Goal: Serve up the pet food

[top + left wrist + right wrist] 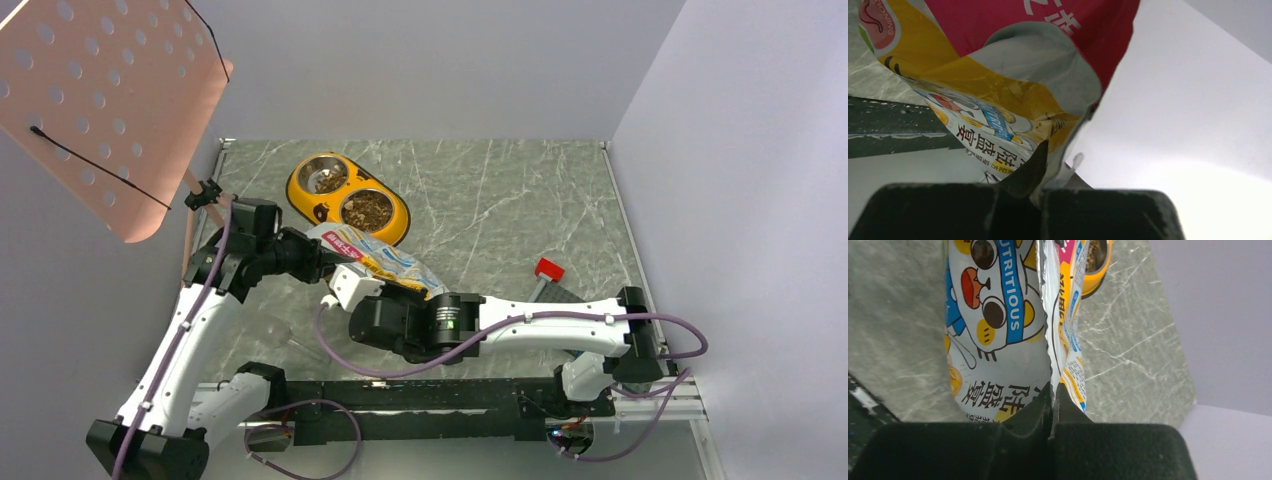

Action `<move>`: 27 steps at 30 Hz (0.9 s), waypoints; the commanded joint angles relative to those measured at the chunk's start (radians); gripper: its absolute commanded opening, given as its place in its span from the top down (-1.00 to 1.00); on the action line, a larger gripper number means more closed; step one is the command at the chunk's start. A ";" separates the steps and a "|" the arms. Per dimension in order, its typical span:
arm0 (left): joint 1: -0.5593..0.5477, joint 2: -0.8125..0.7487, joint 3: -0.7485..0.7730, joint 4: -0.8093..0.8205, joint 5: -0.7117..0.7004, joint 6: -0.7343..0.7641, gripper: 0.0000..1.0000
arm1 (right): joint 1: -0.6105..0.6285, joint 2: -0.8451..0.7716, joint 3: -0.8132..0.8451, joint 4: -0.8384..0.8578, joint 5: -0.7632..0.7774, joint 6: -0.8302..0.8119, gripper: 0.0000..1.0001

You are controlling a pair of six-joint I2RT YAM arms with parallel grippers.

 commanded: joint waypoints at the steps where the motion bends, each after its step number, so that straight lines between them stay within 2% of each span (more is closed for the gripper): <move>1: 0.132 0.037 0.091 0.018 -0.008 0.103 1.00 | 0.019 0.008 0.140 -0.222 0.008 0.164 1.00; 3: 0.133 0.048 0.094 0.026 0.022 0.124 1.00 | 0.019 0.015 0.163 -0.273 -0.036 0.216 0.75; 5: 0.133 0.058 0.095 0.023 0.033 0.139 1.00 | 0.018 0.008 0.179 -0.299 -0.072 0.260 0.37; 6: 0.133 0.064 0.097 0.018 0.035 0.147 1.00 | 0.018 -0.002 0.180 -0.305 -0.098 0.275 0.28; 13: 0.133 0.101 0.108 -0.032 0.067 0.171 1.00 | 0.019 -0.058 0.202 -0.382 -0.170 0.425 0.15; 17: 0.133 0.096 0.111 -0.057 0.064 0.157 1.00 | 0.019 -0.023 0.252 -0.339 -0.164 0.398 -0.03; 21: 0.133 0.089 0.096 -0.056 0.079 0.127 1.00 | 0.018 0.105 0.348 -0.293 -0.095 0.305 -0.23; 24: 0.133 0.094 0.101 -0.078 0.088 0.121 1.00 | -0.002 0.265 0.484 -0.312 0.042 0.276 -0.24; 27: 0.133 0.088 0.105 -0.085 0.075 0.114 1.00 | -0.030 0.444 0.678 -0.451 0.178 0.291 -0.18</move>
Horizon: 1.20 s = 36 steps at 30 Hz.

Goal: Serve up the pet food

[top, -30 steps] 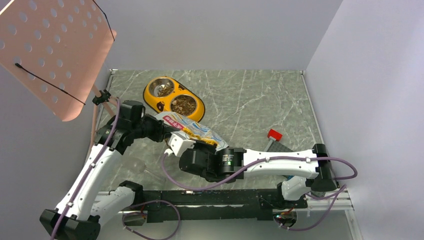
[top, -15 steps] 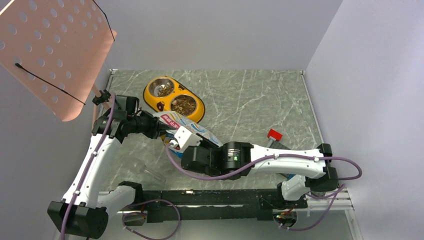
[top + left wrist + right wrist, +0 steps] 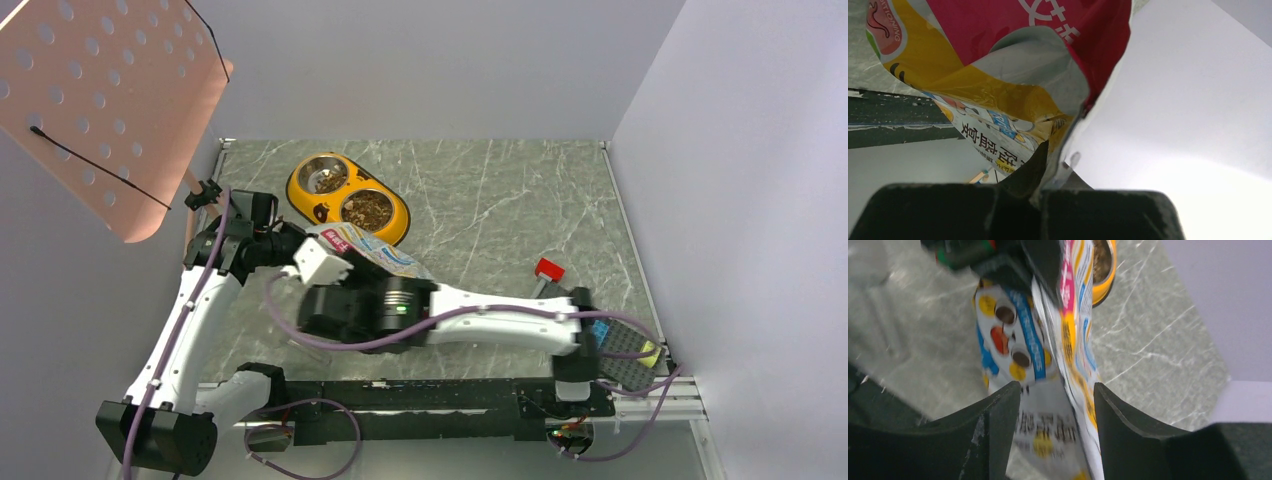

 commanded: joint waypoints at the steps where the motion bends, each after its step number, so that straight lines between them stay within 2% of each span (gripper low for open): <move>1: 0.029 -0.013 0.040 0.018 -0.054 -0.034 1.00 | -0.034 0.242 0.238 -0.171 0.250 -0.017 0.01; 2: 0.029 -0.012 0.039 0.022 -0.055 -0.040 1.00 | -0.037 0.284 0.277 -0.228 0.294 -0.006 0.42; 3: 0.029 -0.009 0.042 0.024 -0.055 -0.042 1.00 | -0.039 0.311 0.296 -0.284 0.329 0.012 0.97; 4: 0.029 -0.004 0.048 0.024 -0.054 -0.043 1.00 | -0.039 0.321 0.296 -0.325 0.335 0.028 1.00; 6: 0.029 0.009 0.063 0.018 -0.057 -0.040 1.00 | -0.040 0.258 0.212 -0.305 0.253 0.026 1.00; 9: 0.029 0.025 0.092 0.014 -0.070 -0.035 1.00 | -0.040 0.033 -0.069 -0.053 0.050 -0.055 1.00; 12: 0.029 0.034 0.103 0.010 -0.082 -0.036 1.00 | -0.055 -0.022 -0.119 -0.132 0.029 0.032 1.00; 13: 0.029 0.035 0.104 0.011 -0.082 -0.035 1.00 | -0.061 -0.036 -0.129 -0.150 0.025 0.039 0.89; 14: 0.029 0.037 0.102 0.013 -0.079 -0.037 1.00 | -0.064 -0.062 -0.150 -0.142 0.017 0.023 0.52; 15: 0.029 0.039 0.098 0.015 -0.075 -0.038 1.00 | -0.064 -0.090 -0.178 -0.109 0.009 0.001 0.37; 18: 0.029 0.044 0.092 0.026 -0.071 -0.045 1.00 | -0.073 -0.133 -0.226 -0.104 0.002 -0.020 0.29; 20: 0.029 0.047 0.096 0.019 -0.072 -0.041 1.00 | -0.079 -0.129 -0.241 -0.135 0.012 -0.011 0.41; 21: 0.029 0.048 0.099 0.016 -0.077 -0.040 1.00 | -0.080 -0.125 -0.245 -0.152 0.024 -0.002 0.89; 22: 0.029 0.049 0.101 0.018 -0.085 -0.039 1.00 | -0.078 -0.131 -0.245 -0.165 0.027 0.013 1.00; 25: 0.029 0.049 0.104 0.017 -0.088 -0.039 1.00 | -0.076 -0.200 -0.279 -0.069 -0.029 -0.027 1.00; 28: 0.029 0.052 0.104 0.013 -0.086 -0.038 1.00 | -0.086 -0.218 -0.261 -0.095 -0.063 0.013 1.00; 30: 0.029 0.053 0.105 0.013 -0.089 -0.037 1.00 | -0.088 -0.264 -0.287 -0.041 -0.083 0.005 1.00; 31: 0.029 0.055 0.107 0.013 -0.090 -0.038 1.00 | -0.090 -0.279 -0.292 -0.044 -0.069 0.019 0.79; 32: 0.029 0.055 0.109 0.013 -0.090 -0.037 1.00 | -0.090 -0.280 -0.289 -0.066 -0.048 0.041 0.45; 33: 0.029 0.058 0.111 0.012 -0.089 -0.036 1.00 | -0.090 -0.277 -0.288 -0.090 -0.026 0.058 0.38; 34: 0.029 0.061 0.112 0.012 -0.088 -0.036 1.00 | -0.090 -0.276 -0.291 -0.111 -0.008 0.073 0.39; 36: 0.029 0.064 0.109 0.014 -0.084 -0.036 1.00 | -0.089 -0.276 -0.301 -0.133 0.014 0.097 1.00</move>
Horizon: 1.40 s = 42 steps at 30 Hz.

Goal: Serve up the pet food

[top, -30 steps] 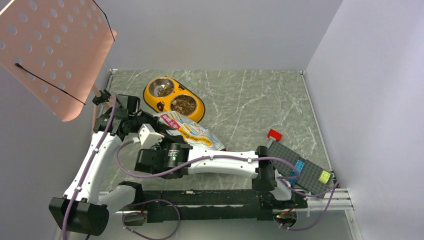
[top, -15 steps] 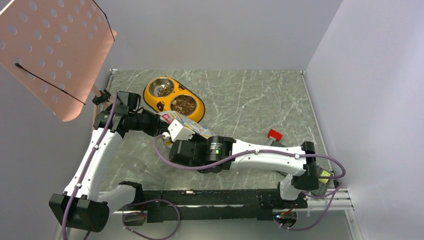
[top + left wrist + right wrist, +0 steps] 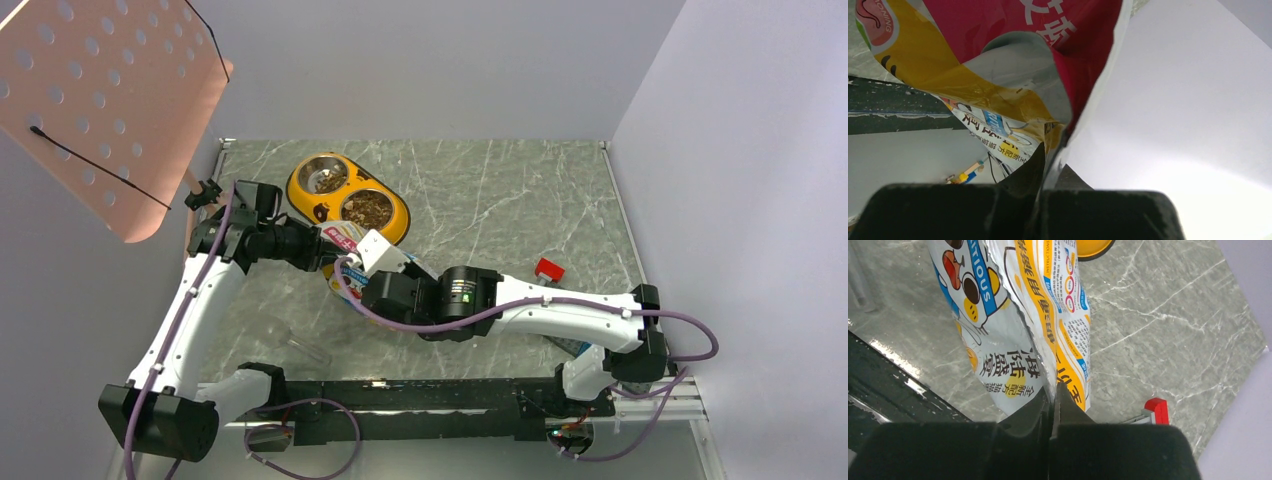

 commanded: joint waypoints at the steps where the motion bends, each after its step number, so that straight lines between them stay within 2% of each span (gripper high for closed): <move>1: 0.037 0.004 0.051 0.057 -0.099 -0.015 1.00 | -0.001 -0.059 -0.018 -0.150 0.102 0.072 1.00; 4: 0.036 0.010 0.057 0.052 -0.103 -0.011 1.00 | 0.017 -0.083 -0.046 -0.142 0.115 0.087 1.00; 8: 0.036 0.015 0.064 0.040 -0.110 -0.007 1.00 | 0.015 -0.121 -0.062 -0.110 0.027 0.075 1.00; 10: 0.036 0.018 0.066 0.040 -0.108 -0.006 1.00 | 0.017 -0.153 -0.082 -0.096 0.029 0.089 0.61; 17: 0.036 0.020 0.062 0.049 -0.091 -0.004 1.00 | 0.016 -0.125 -0.060 -0.052 0.045 0.031 0.24; 18: 0.036 0.018 0.059 0.054 -0.085 -0.006 0.94 | 0.016 -0.113 -0.039 -0.046 0.034 0.022 0.17; 19: 0.036 0.015 0.056 0.061 -0.078 -0.007 0.79 | 0.016 -0.109 -0.024 -0.033 0.023 0.008 0.10; 22: 0.036 -0.004 0.058 0.058 -0.083 -0.007 0.17 | 0.017 -0.133 -0.020 0.038 -0.035 -0.033 -0.09; 24: 0.036 -0.022 0.064 0.042 -0.092 -0.005 -0.16 | 0.018 -0.158 -0.020 0.061 -0.059 -0.038 -0.18; 26: 0.036 -0.036 0.066 0.030 -0.090 0.000 -0.34 | 0.018 -0.179 -0.013 0.073 -0.069 -0.041 -0.27; 31: 0.032 -0.072 0.077 -0.011 -0.058 0.013 -0.43 | 0.018 -0.216 0.051 0.106 -0.051 -0.043 -0.49; 34: 0.031 -0.106 0.096 -0.047 -0.032 0.024 -0.45 | 0.016 -0.216 0.131 0.107 0.014 -0.027 -0.70; 37: 0.030 -0.148 0.141 -0.091 -0.010 0.056 -0.46 | 0.011 -0.185 0.235 0.062 0.156 0.023 -0.97; 42: 0.030 -0.180 0.261 -0.024 0.028 0.120 -0.45 | 0.005 -0.116 0.460 -0.067 0.459 0.126 -1.00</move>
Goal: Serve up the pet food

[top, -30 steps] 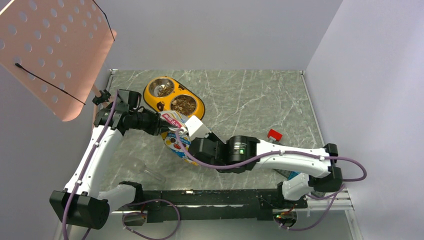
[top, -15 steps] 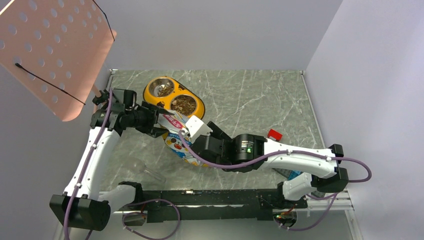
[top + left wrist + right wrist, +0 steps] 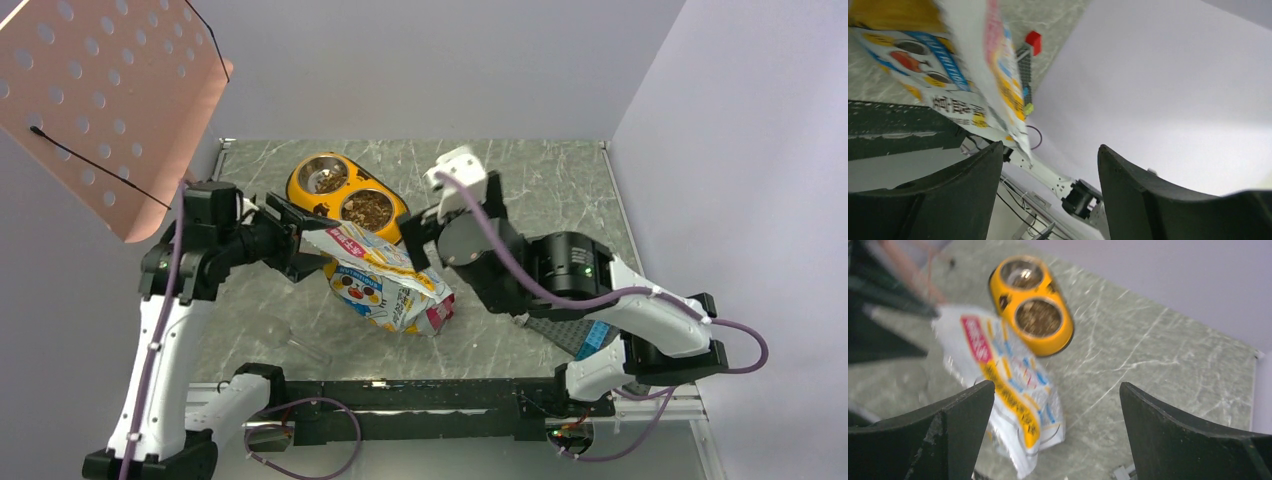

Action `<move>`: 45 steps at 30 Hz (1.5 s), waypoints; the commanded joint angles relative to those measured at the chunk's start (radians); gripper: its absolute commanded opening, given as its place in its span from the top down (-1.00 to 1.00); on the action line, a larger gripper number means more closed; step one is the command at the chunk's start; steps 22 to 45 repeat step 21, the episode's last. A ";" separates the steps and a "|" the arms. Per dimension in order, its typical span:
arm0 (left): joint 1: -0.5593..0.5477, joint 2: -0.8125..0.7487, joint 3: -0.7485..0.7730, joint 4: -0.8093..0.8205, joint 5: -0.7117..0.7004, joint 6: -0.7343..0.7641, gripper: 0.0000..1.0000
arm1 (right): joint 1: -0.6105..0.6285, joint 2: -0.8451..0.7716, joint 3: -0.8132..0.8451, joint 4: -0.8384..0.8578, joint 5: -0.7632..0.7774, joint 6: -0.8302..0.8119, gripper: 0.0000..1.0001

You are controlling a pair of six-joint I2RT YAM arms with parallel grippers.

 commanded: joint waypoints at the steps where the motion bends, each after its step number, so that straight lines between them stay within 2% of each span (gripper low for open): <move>1: -0.003 -0.024 0.178 0.075 0.053 0.095 -0.45 | -0.008 0.045 0.202 -0.084 0.356 0.086 -1.00; 3: -0.003 0.008 0.305 0.087 0.033 0.150 -0.45 | -0.008 0.041 0.244 -0.015 0.431 0.015 -1.00; 5: -0.003 0.060 0.456 0.088 -0.001 0.218 -0.46 | -0.006 0.009 0.209 0.229 0.510 -0.187 -1.00; 6: -0.003 0.083 0.536 0.090 -0.018 0.254 -0.47 | -0.006 -0.018 0.153 0.401 0.563 -0.343 -1.00; 7: -0.003 0.107 0.610 0.089 -0.048 0.287 -0.50 | -0.006 -0.051 0.063 0.711 0.620 -0.557 -1.00; 9: -0.003 0.140 0.733 0.095 -0.095 0.351 -0.61 | -0.006 -0.117 -0.215 1.676 0.634 -1.302 -1.00; 10: -0.003 0.148 0.775 0.098 -0.120 0.380 -0.68 | -0.005 -0.100 -0.233 2.037 0.636 -1.569 -1.00; 11: -0.003 0.150 0.806 0.112 -0.135 0.408 -0.75 | -0.013 -0.073 -0.215 2.207 0.642 -1.728 -1.00; 12: -0.003 0.148 0.819 0.135 -0.143 0.434 -0.82 | -0.022 -0.053 -0.199 2.279 0.644 -1.807 -1.00; 15: -0.003 0.115 0.808 0.213 -0.166 0.505 -0.98 | -0.025 -0.038 -0.194 2.214 0.656 -1.808 -1.00; 20: -0.003 0.096 0.783 0.240 -0.198 0.578 -0.99 | -0.025 -0.071 -0.251 2.066 0.705 -1.623 -1.00; 45: -0.003 0.102 0.789 0.230 -0.197 0.589 -0.99 | -0.025 -0.077 -0.266 2.073 0.711 -1.620 -1.00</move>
